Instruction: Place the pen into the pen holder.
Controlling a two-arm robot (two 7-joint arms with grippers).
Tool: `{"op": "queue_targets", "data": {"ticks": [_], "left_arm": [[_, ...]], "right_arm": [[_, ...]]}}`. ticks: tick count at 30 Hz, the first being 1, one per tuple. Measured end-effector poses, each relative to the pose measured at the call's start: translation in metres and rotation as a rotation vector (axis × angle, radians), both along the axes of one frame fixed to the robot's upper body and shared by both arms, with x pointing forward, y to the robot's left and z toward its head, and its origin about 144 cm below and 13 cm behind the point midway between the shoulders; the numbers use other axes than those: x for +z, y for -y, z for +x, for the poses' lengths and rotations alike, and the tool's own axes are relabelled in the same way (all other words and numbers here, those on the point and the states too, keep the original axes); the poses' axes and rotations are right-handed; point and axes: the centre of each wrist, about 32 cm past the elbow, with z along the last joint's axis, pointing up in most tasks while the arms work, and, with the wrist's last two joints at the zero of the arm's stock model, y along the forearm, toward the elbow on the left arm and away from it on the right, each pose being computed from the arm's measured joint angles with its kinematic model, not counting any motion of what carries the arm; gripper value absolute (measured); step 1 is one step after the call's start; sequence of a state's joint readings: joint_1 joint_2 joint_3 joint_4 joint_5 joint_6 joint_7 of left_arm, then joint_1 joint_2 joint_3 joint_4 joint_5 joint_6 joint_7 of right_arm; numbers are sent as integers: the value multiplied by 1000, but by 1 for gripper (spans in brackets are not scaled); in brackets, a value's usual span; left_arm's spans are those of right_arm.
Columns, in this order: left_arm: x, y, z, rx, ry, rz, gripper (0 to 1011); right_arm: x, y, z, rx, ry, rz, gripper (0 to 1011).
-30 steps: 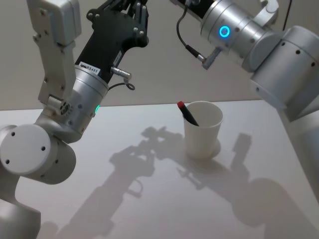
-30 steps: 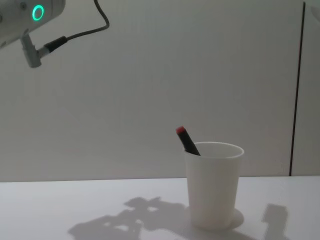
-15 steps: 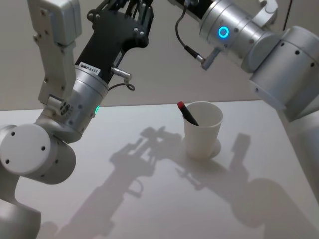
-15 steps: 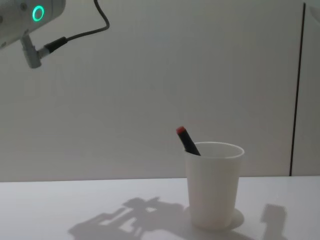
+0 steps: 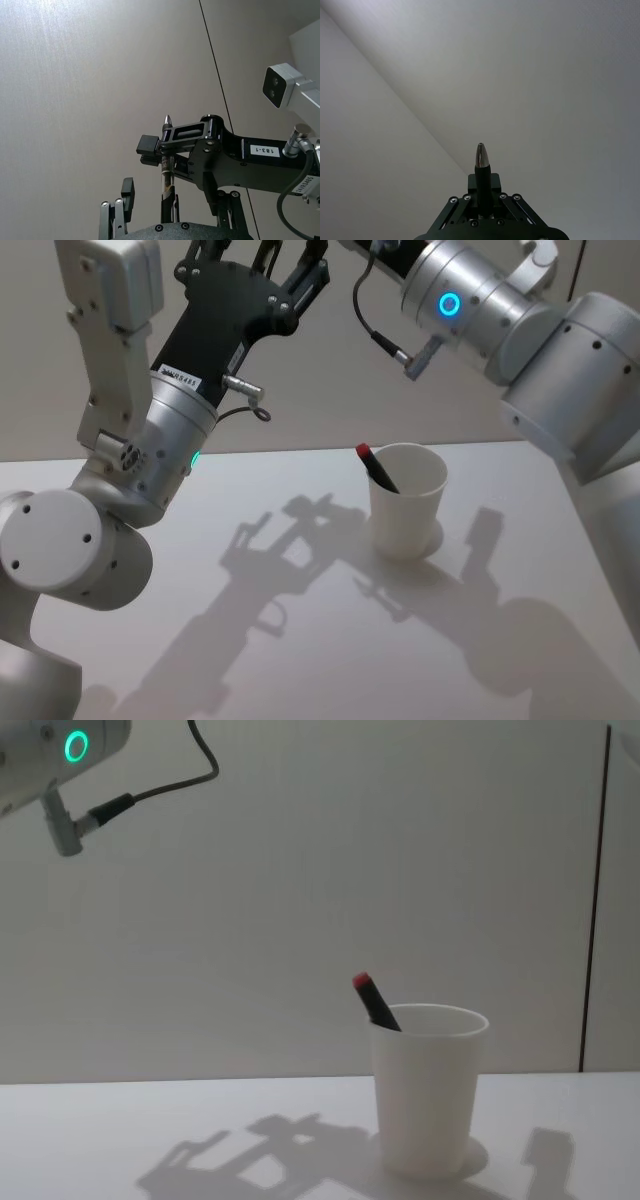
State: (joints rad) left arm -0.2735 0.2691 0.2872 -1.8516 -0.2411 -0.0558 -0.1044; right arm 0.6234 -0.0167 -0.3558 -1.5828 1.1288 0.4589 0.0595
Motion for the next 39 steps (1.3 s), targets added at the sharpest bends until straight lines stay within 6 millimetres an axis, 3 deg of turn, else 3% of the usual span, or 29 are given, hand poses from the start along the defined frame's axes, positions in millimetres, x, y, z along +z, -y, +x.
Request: {"op": "queue_targets", "data": {"ticks": [8,26,39], "left_arm": [[1,-1,-1,-1,-7,8,1001],[10,-21,-14,16,-169,150,1001],[21,-63,-44,154,-300,232,1001]], "right_arm": [[0,0,0,-1,0,0,131],[0,0,0,-1,0,0,131],[0,1,0,-5,2,-2,131]]}}
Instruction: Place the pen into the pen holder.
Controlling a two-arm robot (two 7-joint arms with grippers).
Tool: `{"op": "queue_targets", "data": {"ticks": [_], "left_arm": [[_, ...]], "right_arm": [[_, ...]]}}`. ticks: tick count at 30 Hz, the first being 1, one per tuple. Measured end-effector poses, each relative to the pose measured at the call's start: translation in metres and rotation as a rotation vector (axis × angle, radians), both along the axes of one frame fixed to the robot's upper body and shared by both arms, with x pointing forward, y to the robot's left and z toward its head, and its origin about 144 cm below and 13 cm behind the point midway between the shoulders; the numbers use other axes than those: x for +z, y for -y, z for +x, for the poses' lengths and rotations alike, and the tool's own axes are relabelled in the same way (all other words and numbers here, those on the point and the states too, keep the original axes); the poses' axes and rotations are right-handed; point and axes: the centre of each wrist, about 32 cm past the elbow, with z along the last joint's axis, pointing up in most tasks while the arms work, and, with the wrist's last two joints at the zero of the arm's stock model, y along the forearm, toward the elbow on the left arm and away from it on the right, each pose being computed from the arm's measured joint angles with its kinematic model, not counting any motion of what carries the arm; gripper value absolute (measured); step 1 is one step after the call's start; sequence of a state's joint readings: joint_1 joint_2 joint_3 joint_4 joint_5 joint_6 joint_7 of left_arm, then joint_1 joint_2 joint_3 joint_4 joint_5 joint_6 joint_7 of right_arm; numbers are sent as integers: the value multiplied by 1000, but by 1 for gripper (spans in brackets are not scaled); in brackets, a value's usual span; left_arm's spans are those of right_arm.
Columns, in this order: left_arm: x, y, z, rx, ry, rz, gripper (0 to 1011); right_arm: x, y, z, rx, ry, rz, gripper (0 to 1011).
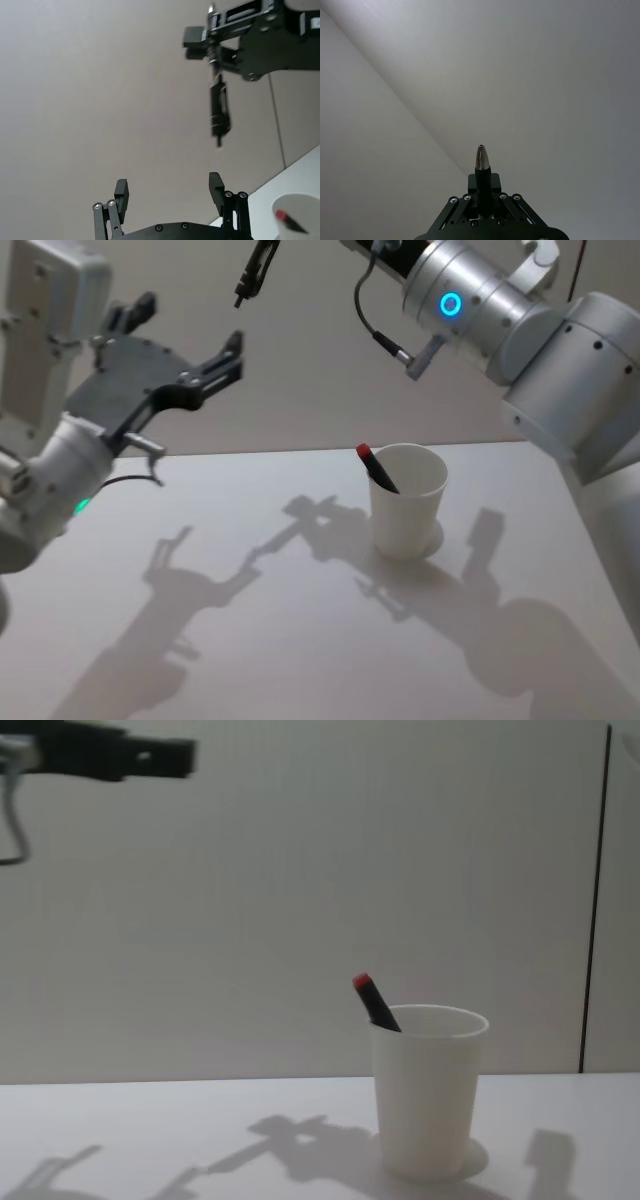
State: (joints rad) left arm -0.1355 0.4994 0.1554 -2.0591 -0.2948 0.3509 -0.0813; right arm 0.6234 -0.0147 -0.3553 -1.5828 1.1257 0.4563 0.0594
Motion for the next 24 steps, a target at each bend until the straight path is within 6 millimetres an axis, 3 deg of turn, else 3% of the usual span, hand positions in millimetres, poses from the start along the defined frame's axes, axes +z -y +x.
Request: {"op": "queue_targets", "data": {"ticks": [16,24], "left_arm": [[26,-56,-38,233,-11,100,1001],[35,-69,-48,289,2,131,1001]], "right_arm": [[-8,14,-4,-141,70,-108,131],[-22,26,-12,-246,118,-201,131]]}}
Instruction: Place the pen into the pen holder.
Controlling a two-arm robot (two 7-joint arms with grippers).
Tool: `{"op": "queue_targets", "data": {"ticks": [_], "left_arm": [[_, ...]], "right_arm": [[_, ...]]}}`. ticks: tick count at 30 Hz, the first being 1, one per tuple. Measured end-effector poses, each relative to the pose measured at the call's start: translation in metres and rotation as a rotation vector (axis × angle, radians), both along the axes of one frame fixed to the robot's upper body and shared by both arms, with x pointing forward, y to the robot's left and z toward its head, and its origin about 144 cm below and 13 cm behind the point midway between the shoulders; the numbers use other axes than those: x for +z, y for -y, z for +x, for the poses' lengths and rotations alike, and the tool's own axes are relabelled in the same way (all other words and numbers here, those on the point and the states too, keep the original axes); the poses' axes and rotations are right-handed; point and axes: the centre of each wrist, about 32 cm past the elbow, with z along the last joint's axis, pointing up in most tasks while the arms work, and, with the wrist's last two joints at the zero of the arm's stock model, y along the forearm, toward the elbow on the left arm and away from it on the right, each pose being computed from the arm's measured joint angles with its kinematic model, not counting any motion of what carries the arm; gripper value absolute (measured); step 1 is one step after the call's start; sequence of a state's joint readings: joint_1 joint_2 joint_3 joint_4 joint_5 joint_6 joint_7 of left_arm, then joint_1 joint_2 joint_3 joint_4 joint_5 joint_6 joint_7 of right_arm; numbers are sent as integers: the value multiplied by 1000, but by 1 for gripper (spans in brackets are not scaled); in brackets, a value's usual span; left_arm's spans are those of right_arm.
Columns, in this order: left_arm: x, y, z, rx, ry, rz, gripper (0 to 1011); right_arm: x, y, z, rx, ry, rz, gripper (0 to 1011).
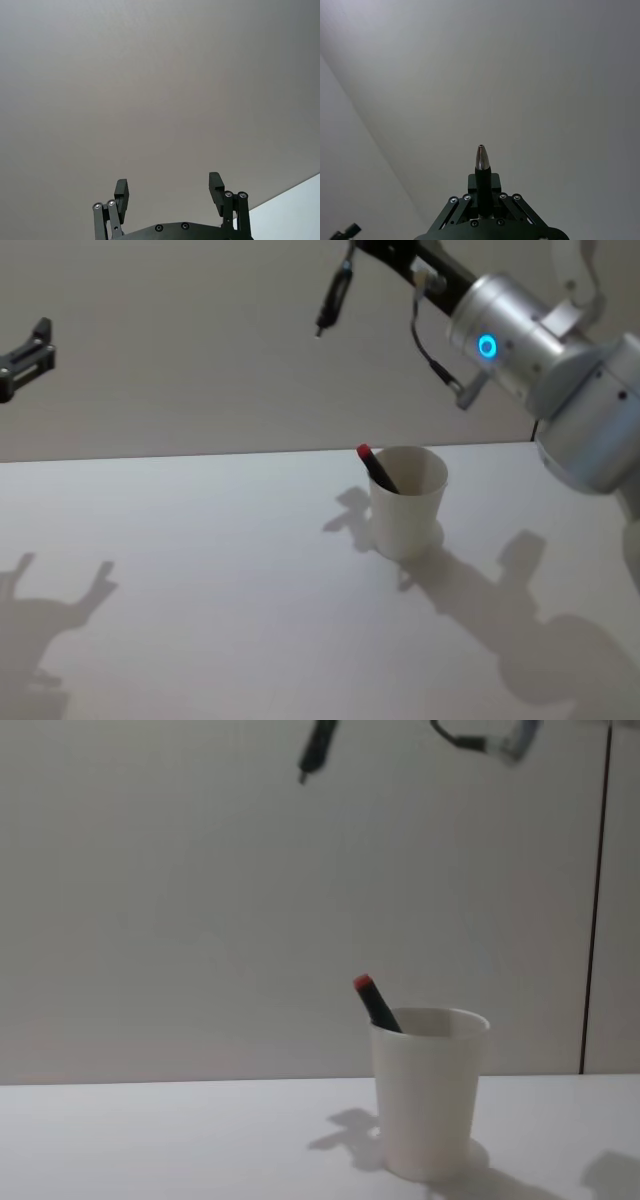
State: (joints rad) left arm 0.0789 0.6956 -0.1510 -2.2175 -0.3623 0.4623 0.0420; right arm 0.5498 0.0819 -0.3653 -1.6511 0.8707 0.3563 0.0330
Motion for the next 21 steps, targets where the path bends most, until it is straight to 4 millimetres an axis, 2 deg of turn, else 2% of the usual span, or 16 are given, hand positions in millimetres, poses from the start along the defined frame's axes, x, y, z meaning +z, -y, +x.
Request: {"op": "queue_targets", "data": {"ticks": [8,13,21], "left_arm": [[6,-6,-5,28,8,19,1001],[8,-8,-8,40,12,28,1001],[10,-10,-10,50,15,35,1001]], "right_arm": [[-23,12,-10,-117,52,-100,131],[-48,20,-17,-193,92,-170,131],[-80,20,-17,-242,159,-240,131]]}}
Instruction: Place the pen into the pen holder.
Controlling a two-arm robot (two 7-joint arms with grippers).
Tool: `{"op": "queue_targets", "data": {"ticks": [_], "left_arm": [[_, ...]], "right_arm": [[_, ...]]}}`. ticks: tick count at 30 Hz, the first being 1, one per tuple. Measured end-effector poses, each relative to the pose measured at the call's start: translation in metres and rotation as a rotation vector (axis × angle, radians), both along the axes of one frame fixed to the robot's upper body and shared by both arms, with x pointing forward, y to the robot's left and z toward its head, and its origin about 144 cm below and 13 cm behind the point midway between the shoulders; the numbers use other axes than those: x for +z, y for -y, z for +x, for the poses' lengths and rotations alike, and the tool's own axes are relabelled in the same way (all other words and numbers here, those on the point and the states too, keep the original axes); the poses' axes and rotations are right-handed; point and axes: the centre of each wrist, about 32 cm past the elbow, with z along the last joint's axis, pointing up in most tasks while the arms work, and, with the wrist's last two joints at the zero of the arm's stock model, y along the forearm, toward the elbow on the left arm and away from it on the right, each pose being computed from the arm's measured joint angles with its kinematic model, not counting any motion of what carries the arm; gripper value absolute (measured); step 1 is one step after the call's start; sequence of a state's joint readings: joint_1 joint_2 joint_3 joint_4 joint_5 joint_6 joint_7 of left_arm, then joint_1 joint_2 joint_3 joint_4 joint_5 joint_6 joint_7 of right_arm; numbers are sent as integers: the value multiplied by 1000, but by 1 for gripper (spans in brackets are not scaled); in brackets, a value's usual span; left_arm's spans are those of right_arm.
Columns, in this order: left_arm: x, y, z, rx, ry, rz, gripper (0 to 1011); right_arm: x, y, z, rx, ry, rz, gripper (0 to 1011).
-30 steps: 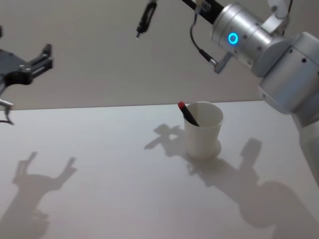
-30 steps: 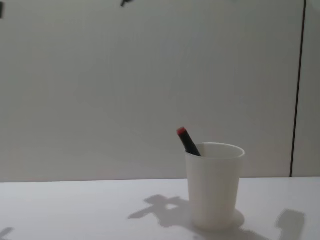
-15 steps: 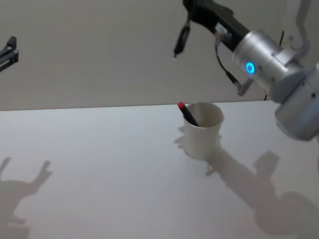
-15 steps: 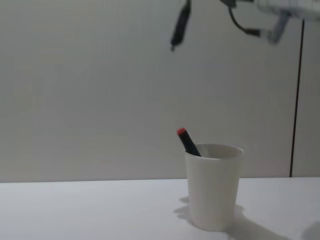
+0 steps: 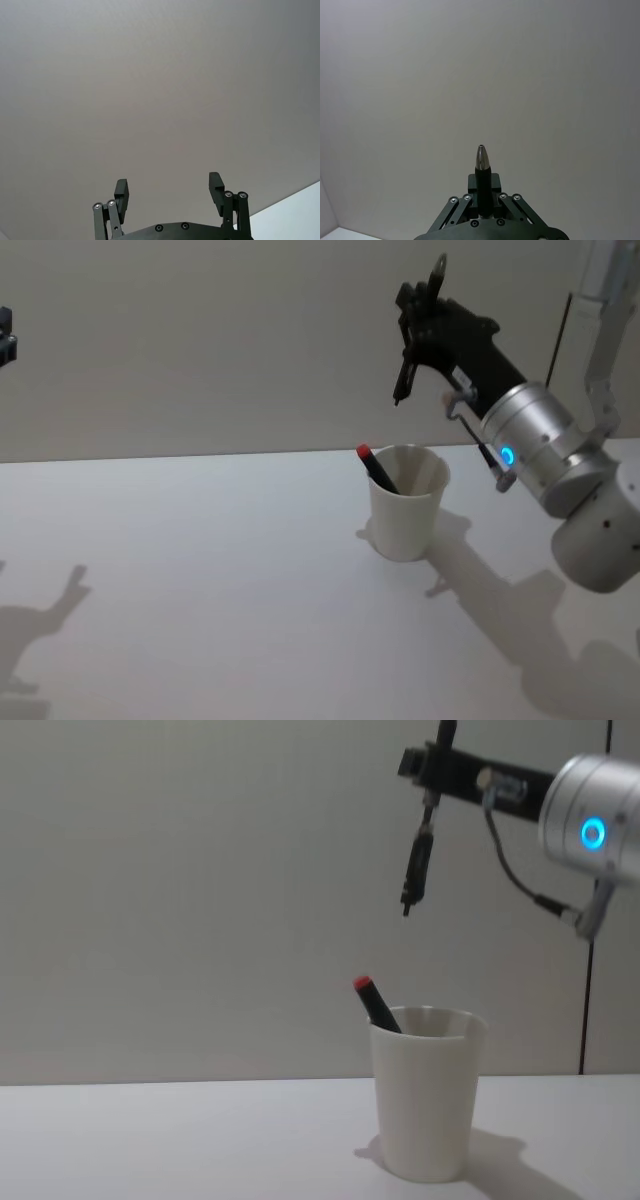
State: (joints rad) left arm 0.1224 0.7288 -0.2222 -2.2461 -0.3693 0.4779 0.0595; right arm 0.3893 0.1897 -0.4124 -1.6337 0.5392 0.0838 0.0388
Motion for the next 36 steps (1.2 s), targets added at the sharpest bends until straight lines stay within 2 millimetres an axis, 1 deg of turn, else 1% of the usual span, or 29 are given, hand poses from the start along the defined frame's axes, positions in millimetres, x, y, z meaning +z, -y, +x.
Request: {"op": "queue_targets", "data": {"ticks": [10,19,29,36], "left_arm": [[1,-1,-1,6,1,4,1001],[2,-2,-2,9,2,6,1001],[2,-2,-2,10,3,7,1001],[2,-2,-2,11,3,8,1001]], "right_arm": [[-23,-11,8,9,41,-43,131],[-36,-16,12,3,33,-72,131],[-45,-14,10,-19,3,-87,131],[-46,-9,2,-35,-9,-90,131]]}}
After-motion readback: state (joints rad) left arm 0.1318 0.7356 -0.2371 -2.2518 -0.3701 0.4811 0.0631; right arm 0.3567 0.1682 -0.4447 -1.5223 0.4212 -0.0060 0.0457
